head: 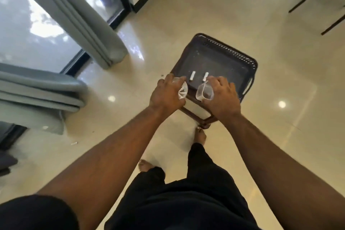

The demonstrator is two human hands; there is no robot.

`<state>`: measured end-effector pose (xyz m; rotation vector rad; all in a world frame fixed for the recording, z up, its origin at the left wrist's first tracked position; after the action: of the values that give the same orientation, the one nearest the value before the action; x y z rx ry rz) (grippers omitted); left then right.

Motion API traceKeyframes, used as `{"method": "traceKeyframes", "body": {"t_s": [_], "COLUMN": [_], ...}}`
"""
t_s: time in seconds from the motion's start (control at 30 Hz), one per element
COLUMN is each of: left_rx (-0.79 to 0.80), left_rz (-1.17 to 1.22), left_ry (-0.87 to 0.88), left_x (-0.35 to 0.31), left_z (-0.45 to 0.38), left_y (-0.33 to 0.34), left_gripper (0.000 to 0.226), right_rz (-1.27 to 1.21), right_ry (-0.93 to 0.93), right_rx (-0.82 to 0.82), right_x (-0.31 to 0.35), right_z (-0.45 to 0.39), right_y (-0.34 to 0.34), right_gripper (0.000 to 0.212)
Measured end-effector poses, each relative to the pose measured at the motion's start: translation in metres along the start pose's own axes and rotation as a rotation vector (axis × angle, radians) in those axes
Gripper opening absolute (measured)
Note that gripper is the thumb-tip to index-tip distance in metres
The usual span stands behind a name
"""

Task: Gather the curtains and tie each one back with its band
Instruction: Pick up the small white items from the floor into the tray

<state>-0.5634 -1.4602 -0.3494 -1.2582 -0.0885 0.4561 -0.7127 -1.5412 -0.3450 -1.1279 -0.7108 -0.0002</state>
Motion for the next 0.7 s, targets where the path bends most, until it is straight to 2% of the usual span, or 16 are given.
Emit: {"method": "traceKeyframes", "body": {"t_s": [0.17, 0.3, 0.5, 0.7], "left_rx": [0.035, 0.053, 0.136, 0.163], "left_rz": [-0.122, -0.174, -0.237, -0.243], "left_ry": [0.044, 0.067, 0.075, 0.072], "left_x": [-0.073, -0.103, -0.109, -0.095], "left_z": [-0.093, -0.165, -0.250, -0.280], "left_y": [0.001, 0.013, 0.050, 0.077], "left_gripper": [0.076, 0.078, 0.079, 0.081], "right_rz": [0.052, 0.077, 0.020, 0.027], "right_ry": [0.047, 0.049, 0.062, 0.046], "right_rx": [0.007, 0.026, 0.068, 0.111], "right_x": [-0.081, -0.125, -0.158, -0.163], "right_z": [-0.055, -0.106, -0.182, -0.215], "right_y": [-0.034, -0.042, -0.023, 0.008], "right_gripper": [0.073, 0.073, 0.073, 0.076]}}
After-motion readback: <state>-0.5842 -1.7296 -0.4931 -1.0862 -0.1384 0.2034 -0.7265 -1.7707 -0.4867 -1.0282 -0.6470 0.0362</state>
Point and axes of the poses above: each hand's wrist, its own z-axis away from the middle knuckle, its own y-axis out of the palm, x = y × z, the point moved 9 cm from there along -z, towards the middle knuckle, and after that the axes turned 15 degrees about -z, right-handed, at the moved point
